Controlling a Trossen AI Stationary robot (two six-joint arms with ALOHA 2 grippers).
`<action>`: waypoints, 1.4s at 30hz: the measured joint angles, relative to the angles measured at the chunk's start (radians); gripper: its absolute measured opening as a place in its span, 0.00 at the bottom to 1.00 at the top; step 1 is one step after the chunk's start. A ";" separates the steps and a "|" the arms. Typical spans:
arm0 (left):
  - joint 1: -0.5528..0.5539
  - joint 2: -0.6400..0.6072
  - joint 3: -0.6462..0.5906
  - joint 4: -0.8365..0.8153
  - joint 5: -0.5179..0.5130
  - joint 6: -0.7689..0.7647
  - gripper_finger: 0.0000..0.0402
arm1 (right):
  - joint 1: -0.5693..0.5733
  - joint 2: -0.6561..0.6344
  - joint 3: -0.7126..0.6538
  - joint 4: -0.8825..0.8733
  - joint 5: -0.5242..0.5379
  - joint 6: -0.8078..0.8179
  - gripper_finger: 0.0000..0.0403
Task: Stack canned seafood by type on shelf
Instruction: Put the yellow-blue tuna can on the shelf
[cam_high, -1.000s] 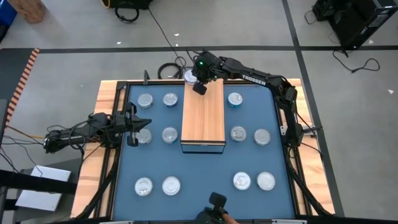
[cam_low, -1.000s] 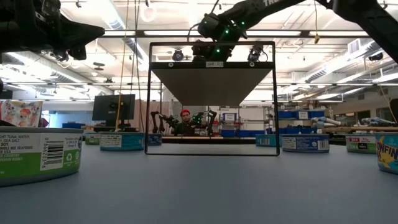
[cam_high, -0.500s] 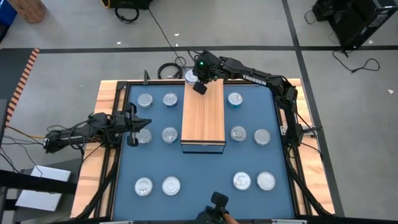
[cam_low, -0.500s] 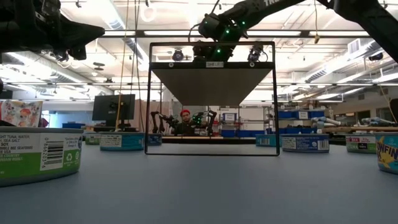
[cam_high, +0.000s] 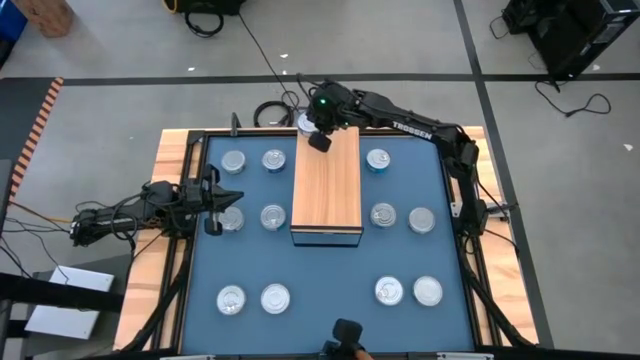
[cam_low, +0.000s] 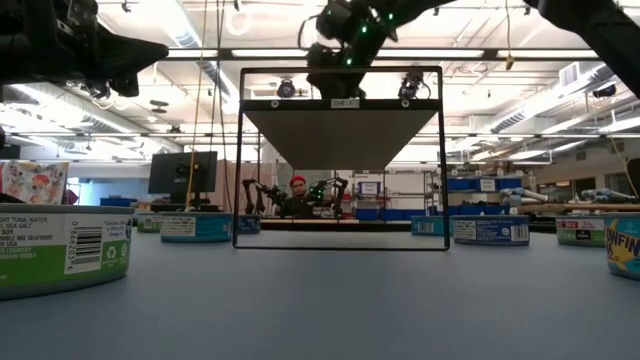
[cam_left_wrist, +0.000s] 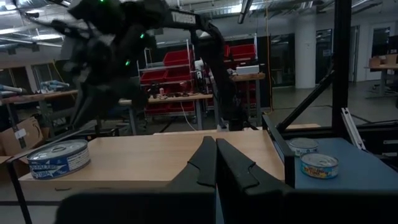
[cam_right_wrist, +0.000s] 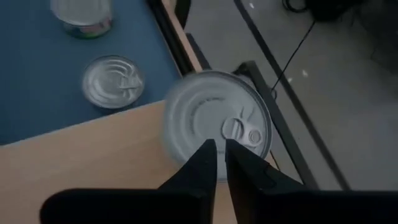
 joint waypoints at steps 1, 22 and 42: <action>0.000 0.000 0.000 -0.001 0.000 0.000 0.01 | 0.008 -0.007 0.000 -0.008 0.007 -0.012 0.10; 0.000 0.000 0.000 -0.025 0.001 -0.006 0.01 | 0.078 -0.275 -0.380 0.120 0.004 -0.009 0.01; 0.000 0.000 0.000 -0.021 0.000 0.003 0.01 | 0.369 -0.988 -1.198 0.560 0.167 0.303 0.02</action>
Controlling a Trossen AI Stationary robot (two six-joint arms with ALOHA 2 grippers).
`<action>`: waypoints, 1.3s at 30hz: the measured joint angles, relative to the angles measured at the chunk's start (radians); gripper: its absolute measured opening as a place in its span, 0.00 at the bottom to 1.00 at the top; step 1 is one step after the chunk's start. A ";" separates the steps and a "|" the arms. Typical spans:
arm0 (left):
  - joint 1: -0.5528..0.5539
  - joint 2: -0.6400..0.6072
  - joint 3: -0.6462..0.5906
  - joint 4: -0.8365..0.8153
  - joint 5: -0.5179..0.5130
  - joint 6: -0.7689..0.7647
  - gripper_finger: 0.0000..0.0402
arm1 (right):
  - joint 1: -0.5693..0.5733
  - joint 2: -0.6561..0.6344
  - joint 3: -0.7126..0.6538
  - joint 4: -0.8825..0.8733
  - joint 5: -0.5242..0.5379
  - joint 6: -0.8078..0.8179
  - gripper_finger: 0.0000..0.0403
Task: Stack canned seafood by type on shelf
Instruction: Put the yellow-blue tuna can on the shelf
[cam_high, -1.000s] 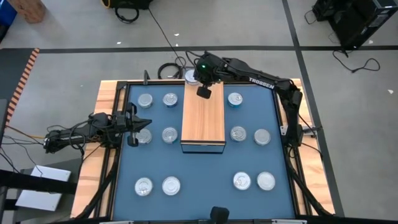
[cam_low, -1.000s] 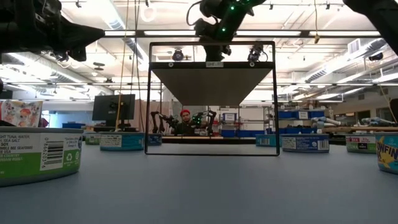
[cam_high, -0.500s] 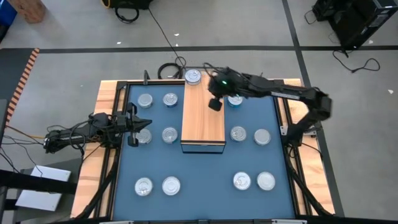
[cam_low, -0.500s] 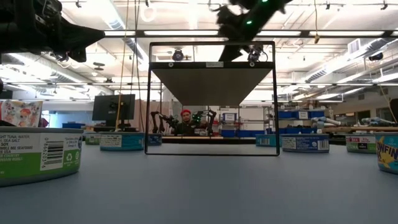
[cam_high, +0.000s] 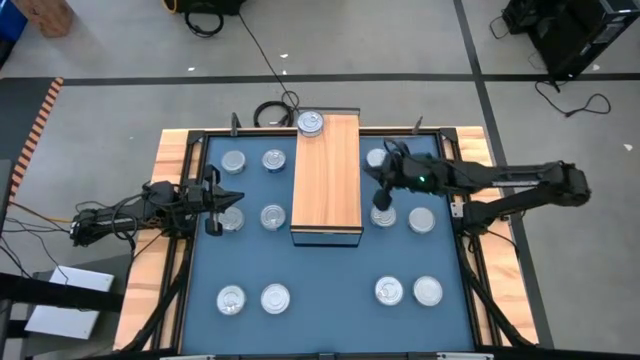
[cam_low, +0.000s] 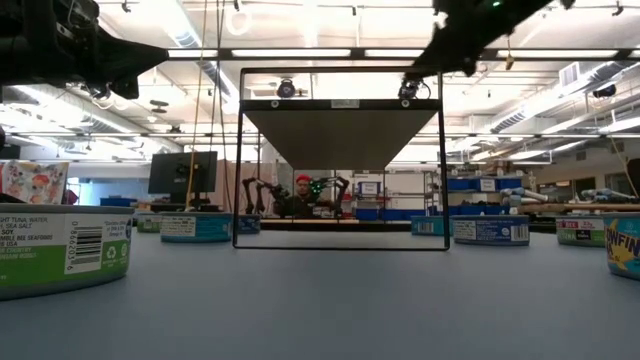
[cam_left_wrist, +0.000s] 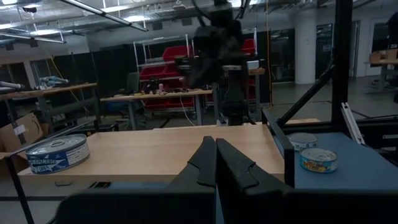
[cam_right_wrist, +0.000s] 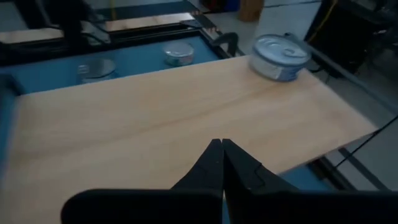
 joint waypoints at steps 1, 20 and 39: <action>0.000 0.000 0.000 0.000 0.000 0.002 0.01 | 0.022 -0.019 -0.017 -0.001 0.008 0.006 0.02; 0.000 0.168 0.000 0.006 0.048 -0.011 0.01 | 0.376 -0.088 -0.087 -0.092 -0.091 0.180 0.02; -0.094 0.436 0.113 -0.105 0.117 -0.024 0.01 | 0.557 -0.088 -0.201 -0.299 0.196 0.502 0.01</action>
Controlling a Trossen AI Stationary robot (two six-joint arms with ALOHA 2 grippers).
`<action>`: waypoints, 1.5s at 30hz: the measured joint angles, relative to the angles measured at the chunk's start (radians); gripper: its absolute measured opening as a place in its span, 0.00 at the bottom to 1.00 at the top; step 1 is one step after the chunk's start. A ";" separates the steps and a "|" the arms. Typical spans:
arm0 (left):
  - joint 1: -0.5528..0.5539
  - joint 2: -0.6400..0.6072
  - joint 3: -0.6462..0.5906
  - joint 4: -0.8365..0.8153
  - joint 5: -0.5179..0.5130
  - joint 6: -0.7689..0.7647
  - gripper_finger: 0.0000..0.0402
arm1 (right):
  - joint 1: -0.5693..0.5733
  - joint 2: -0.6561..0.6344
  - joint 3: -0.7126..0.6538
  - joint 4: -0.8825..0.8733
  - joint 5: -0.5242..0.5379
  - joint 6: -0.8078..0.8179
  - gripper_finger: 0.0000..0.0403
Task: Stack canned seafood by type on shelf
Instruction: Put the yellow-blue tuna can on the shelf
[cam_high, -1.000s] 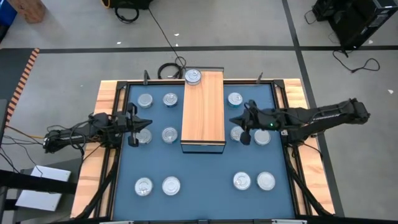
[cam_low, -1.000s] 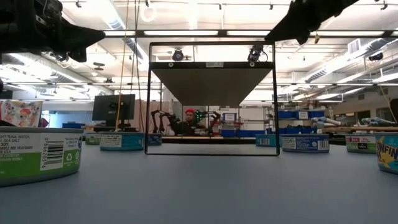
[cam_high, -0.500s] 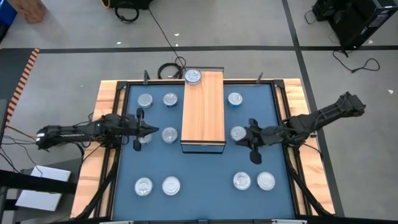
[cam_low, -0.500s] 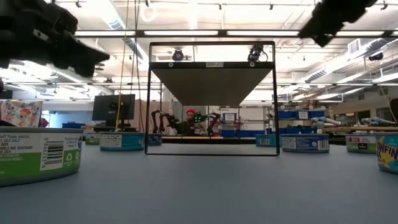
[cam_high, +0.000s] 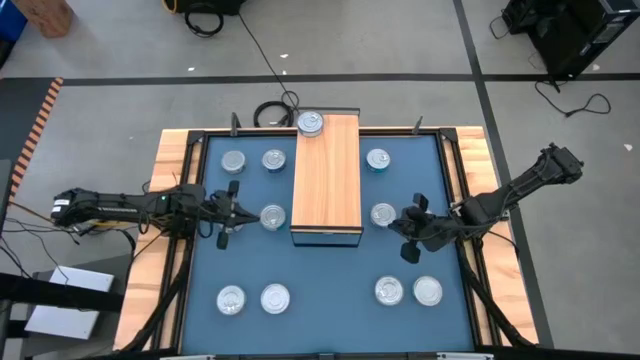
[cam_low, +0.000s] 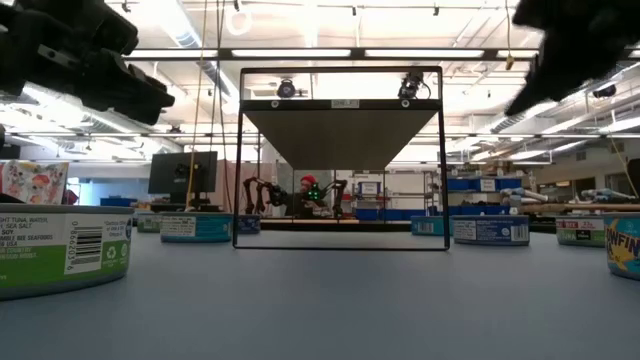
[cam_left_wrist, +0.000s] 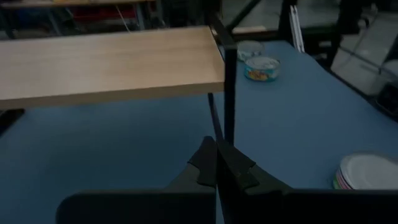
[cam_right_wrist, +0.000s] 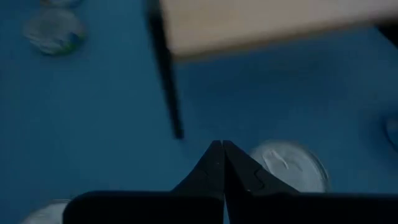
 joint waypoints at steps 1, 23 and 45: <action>-0.005 0.013 0.017 -0.023 -0.001 0.000 0.01 | 0.000 0.000 -0.022 0.007 0.007 0.015 0.01; -0.034 0.368 0.276 -0.188 -0.063 -0.005 0.01 | -0.305 -0.002 -0.507 1.059 0.130 -0.430 0.00; 0.025 0.585 0.385 -0.216 -0.056 -0.086 0.01 | -0.571 0.016 -0.631 1.379 -0.058 -0.515 0.00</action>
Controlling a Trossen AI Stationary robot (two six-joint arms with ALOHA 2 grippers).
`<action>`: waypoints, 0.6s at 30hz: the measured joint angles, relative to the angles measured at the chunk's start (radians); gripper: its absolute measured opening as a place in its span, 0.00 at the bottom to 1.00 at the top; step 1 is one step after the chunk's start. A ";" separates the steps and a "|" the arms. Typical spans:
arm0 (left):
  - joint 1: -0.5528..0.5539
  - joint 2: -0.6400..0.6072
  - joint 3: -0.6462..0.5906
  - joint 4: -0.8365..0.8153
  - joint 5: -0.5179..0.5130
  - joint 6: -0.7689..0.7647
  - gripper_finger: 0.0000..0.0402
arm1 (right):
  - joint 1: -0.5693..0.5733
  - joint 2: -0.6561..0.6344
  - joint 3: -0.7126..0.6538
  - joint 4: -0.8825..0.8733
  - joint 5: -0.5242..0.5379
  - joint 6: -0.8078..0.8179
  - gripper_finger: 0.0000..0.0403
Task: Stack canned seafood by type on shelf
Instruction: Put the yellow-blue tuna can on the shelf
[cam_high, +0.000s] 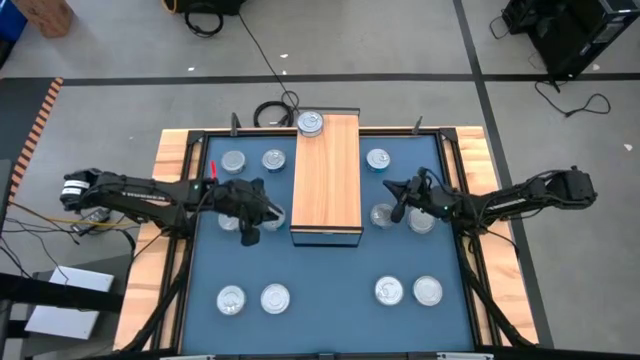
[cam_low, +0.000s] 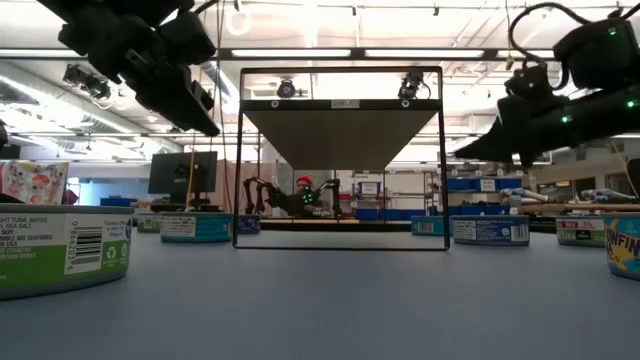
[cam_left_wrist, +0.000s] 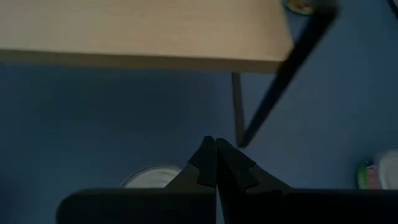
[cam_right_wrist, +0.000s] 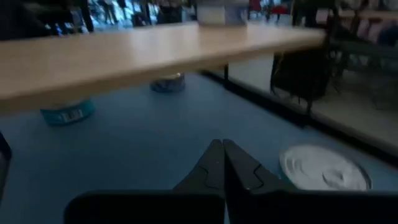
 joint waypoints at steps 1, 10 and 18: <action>0.011 0.000 0.000 -0.001 0.002 0.000 0.01 | -0.004 0.005 0.001 0.021 -0.014 -0.020 0.00; 0.071 0.000 -0.001 0.051 0.036 0.000 0.01 | -0.116 0.028 0.012 0.070 -0.245 -0.029 0.00; 0.108 -0.001 -0.001 0.018 0.056 0.037 0.01 | -0.150 0.027 0.078 0.055 -0.297 -0.075 0.00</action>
